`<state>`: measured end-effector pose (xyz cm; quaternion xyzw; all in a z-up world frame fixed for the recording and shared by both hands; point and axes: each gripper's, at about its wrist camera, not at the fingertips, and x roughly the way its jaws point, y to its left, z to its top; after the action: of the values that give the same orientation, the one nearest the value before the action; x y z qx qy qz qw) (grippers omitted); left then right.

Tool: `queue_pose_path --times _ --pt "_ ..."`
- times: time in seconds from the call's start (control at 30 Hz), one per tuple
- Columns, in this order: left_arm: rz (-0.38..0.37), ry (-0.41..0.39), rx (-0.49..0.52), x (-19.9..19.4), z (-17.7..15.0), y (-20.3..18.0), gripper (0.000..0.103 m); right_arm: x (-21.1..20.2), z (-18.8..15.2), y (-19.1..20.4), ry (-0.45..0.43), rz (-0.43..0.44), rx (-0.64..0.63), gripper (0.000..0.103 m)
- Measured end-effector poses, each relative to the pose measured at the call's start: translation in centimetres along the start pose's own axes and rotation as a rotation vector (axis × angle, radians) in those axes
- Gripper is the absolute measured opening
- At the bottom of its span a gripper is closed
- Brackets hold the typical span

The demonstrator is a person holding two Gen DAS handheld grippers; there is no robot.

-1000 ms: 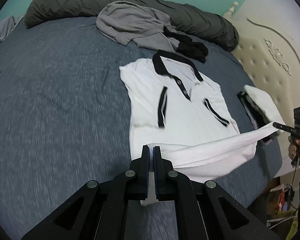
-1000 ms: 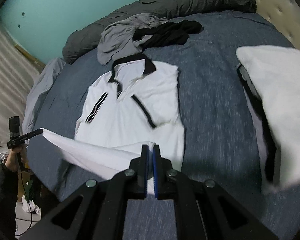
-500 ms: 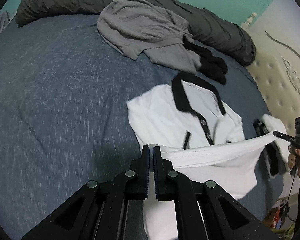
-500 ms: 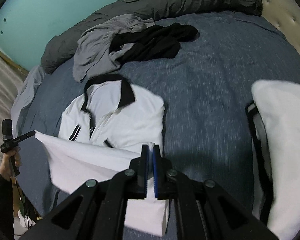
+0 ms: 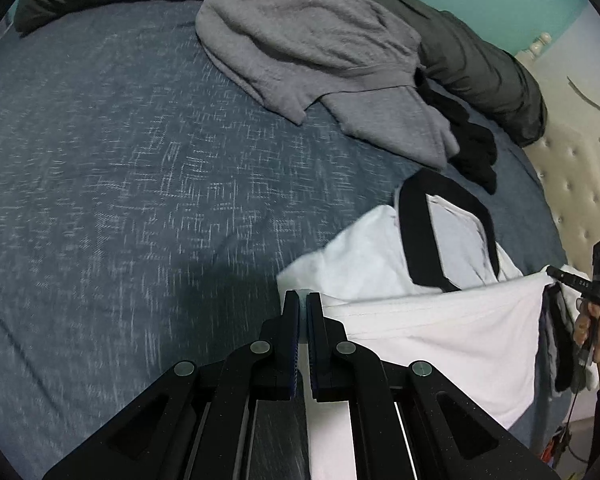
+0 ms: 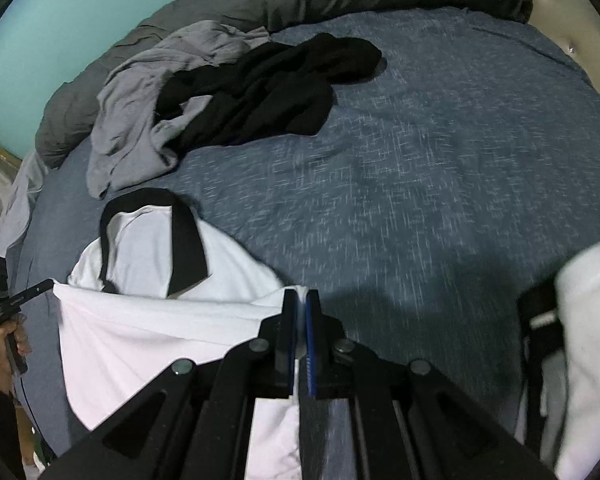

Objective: Fold clothes
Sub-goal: 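Lay the hem over the collar and open both tools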

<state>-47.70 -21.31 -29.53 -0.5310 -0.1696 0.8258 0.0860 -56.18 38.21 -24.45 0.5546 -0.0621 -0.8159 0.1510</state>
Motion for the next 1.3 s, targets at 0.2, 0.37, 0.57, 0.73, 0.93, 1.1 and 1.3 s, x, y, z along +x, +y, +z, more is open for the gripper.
queue_pose_path --times 0.2,0.37,0.57,0.73,0.93,1.1,1.3 --pt "-0.008 -0.023 -0.026 1.6 1.9 0.8 0.004 2.7 1.4 -1.2 -0.016 -0.02 0.022 0.003" --pt "0.003 -0.044 -0.035 2.5 3.3 0.7 0.004 3.6 2.8 -1.5 -0.05 -0.026 0.032 0.003" --pt "0.027 -0.054 -0.044 3.8 3.7 0.7 0.006 5.0 3.6 -1.5 -0.08 -0.027 0.052 0.004" --pt "0.04 -0.133 -0.041 1.6 3.3 0.5 0.011 3.8 3.3 -2.2 -0.17 -0.072 0.088 0.024" --pt "0.066 -0.103 0.127 1.8 0.5 -2.3 0.013 1.9 0.7 -0.4 -0.224 0.014 -0.058 0.028" --pt "0.087 -0.064 0.22 3.2 -1.0 -3.9 0.013 4.6 -1.6 2.9 -0.128 0.004 -0.214 0.028" --pt "0.12 -0.095 0.201 5.0 0.4 -3.3 0.013 8.3 -1.0 5.3 -0.079 -0.028 -0.286 0.028"
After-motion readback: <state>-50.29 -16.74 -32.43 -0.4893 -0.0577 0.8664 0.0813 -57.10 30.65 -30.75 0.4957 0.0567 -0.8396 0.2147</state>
